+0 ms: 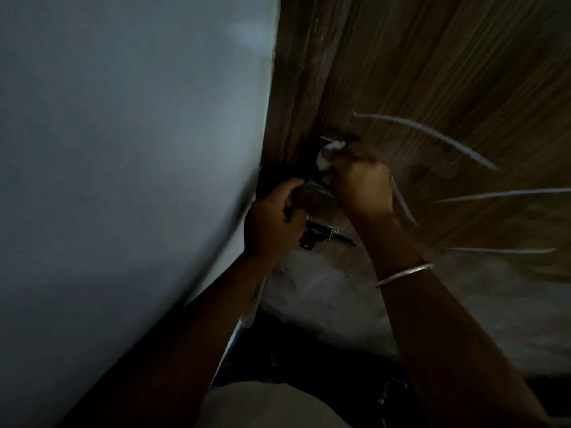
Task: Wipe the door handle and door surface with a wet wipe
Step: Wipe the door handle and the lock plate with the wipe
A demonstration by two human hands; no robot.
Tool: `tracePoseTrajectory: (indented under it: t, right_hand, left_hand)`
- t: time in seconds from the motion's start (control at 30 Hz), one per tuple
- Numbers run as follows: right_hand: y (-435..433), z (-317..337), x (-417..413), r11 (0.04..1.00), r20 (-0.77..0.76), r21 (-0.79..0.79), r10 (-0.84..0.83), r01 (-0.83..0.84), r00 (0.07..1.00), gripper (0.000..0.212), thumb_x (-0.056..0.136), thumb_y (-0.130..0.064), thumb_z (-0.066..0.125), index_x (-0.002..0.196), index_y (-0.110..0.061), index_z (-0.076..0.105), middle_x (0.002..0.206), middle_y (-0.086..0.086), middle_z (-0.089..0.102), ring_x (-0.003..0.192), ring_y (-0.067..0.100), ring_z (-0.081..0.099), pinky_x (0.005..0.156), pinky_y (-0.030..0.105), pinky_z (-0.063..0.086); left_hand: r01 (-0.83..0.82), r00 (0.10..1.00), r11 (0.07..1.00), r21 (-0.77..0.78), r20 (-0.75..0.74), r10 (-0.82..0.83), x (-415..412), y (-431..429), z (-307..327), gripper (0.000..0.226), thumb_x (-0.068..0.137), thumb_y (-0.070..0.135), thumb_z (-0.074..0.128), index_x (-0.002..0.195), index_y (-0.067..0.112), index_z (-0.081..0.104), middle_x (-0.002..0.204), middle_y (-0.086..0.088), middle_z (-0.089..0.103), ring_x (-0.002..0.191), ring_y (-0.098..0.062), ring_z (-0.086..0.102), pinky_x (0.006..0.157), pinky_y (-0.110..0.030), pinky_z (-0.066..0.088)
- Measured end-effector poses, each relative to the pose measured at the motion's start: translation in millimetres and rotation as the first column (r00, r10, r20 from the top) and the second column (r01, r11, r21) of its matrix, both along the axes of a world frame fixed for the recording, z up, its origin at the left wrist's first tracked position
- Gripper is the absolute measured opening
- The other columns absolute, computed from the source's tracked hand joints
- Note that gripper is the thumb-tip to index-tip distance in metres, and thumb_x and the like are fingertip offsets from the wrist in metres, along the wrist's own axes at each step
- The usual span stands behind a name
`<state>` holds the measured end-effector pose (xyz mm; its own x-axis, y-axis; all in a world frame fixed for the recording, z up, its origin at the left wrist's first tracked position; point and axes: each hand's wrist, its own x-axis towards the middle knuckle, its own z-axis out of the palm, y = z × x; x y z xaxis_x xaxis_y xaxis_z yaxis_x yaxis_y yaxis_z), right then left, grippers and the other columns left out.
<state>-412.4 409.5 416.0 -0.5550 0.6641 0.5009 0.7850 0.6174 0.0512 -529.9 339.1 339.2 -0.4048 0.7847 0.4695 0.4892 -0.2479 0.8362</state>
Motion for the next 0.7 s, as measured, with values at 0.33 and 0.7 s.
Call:
tracePoseTrajectory:
  t: [0.33,0.7]
  right_hand:
    - [2.1,10.7,9.5,0.973,-0.388,-0.224,-0.047,-0.045,0.921,0.026,0.085,0.001,0.055,0.106,-0.005,0.069,0.11,0.013,0.069,0.101,0.024,0.065,0.09,0.019,0.043]
    - [-8.0,0.9,-14.9,0.948,-0.032,-0.253,0.19,-0.192,0.981,0.027,0.082,-0.023,0.066,0.099,-0.002,0.07,0.108,0.019,0.067,0.096,0.032,0.063,0.08,0.031,0.047]
  left_hand:
    - [0.002,1.0,1.0,-0.028,0.011,-0.002,-1.9,0.7,-3.4,0.039,0.077,0.02,0.051,0.114,0.017,0.061,0.078,-0.012,0.069,0.067,-0.023,0.064,0.059,-0.043,0.056]
    - [-0.016,1.0,1.0,-0.017,0.025,0.016,2.2,2.0,-12.0,0.02,0.079,0.02,0.056,0.099,0.015,0.058,0.058,0.014,0.045,0.049,-0.002,0.042,0.048,-0.013,0.03]
